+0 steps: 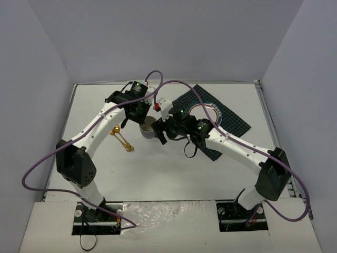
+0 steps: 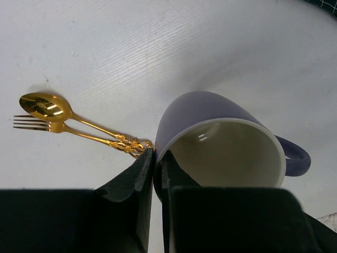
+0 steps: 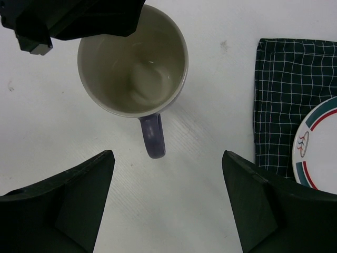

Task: Set the dinner table for one person

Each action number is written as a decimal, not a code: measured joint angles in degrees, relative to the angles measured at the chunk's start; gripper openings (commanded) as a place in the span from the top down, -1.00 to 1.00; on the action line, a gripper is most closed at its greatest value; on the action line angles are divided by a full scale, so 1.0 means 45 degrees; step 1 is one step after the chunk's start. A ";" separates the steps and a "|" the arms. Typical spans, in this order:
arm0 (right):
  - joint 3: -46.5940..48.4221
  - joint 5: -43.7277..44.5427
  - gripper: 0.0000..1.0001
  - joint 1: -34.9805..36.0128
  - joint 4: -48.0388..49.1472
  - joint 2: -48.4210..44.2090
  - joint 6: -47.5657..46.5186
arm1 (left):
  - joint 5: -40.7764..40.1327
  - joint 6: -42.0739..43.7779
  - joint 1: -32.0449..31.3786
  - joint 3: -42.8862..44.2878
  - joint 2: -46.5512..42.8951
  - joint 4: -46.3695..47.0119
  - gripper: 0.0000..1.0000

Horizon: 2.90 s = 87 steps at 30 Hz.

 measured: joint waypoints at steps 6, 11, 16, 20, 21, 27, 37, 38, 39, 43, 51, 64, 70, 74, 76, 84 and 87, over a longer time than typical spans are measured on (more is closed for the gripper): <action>0.0040 -0.0139 -0.36 0.0018 0.0101 0.0746 -0.0338 | 0.0112 -0.0034 0.0011 0.0000 -0.0046 0.0000 1.00; 0.0127 -0.0181 -0.05 0.0059 0.0236 0.1293 -0.0655 | 0.0286 -0.0026 0.0000 0.0000 -0.0056 0.0000 1.00; 0.0127 -0.0213 0.16 0.0149 0.0404 0.1457 -0.0903 | 0.0481 -0.0023 0.0000 0.0000 -0.0061 0.0000 1.00; 0.0132 -0.0232 0.33 0.0169 0.0644 0.1462 -0.0976 | 0.0601 -0.0024 0.0000 0.0000 -0.0061 0.0000 1.00; 0.0132 -0.0238 0.38 0.0169 0.0741 0.1462 -0.0970 | 0.0637 -0.0027 0.0000 0.0000 -0.0061 0.0000 1.00; 0.0127 -0.0336 0.87 0.0191 0.0857 0.1467 -0.1012 | 0.0732 0.0012 0.0010 0.0000 -0.0061 0.0124 1.00; -0.0455 -0.0317 1.00 0.0314 0.1602 0.1381 -0.1249 | 0.0934 0.0016 0.0257 -0.0010 -0.0125 0.0107 0.39; -0.0662 -0.0229 1.00 0.0329 0.1708 0.1336 -0.1244 | 0.1010 -0.0083 0.0310 -0.0010 -0.0191 0.0107 0.33; -0.0871 -0.0145 1.00 0.0327 0.1677 0.1305 -0.1238 | 0.1090 -0.0138 0.0380 -0.0010 -0.0296 0.0109 0.26; -0.1682 0.0176 1.00 0.0324 0.1574 0.1207 -0.1190 | 0.1354 -0.0367 0.0801 -0.0010 -0.0847 0.0178 0.10; -0.3090 0.1342 1.00 0.0237 0.1637 -0.0581 -0.0888 | 0.1648 -0.0907 0.2276 -0.0363 -0.2186 0.0855 -0.12; -0.6120 0.2934 1.00 -0.4737 0.2285 -0.5700 0.0326 | -0.0813 -0.1636 0.3408 -0.4930 -0.6385 0.2200 -0.94; -0.6260 0.2545 1.00 -0.7834 0.2278 -0.6181 0.0515 | -0.2161 -0.1791 0.3712 -0.6832 -0.8337 0.2648 -0.94; -0.6265 0.1891 1.00 -0.9495 0.2413 -0.5949 0.0636 | -0.2625 -0.1948 0.3754 -0.7639 -0.9215 0.2957 -0.94; -0.6265 0.1668 1.00 -1.0026 0.2555 -0.5725 0.0648 | -0.2816 -0.1989 0.3755 -0.7868 -0.9574 0.2984 -0.94; -0.6528 0.0363 1.00 -1.1558 0.3510 -0.4840 0.0629 | -0.3506 -0.2019 0.3755 -0.7966 -1.0081 0.3076 -0.94; -0.6695 0.0245 1.00 -1.1804 0.3798 -0.4542 0.0578 | -0.3599 -0.2019 0.3755 -0.7966 -1.0124 0.3075 -0.94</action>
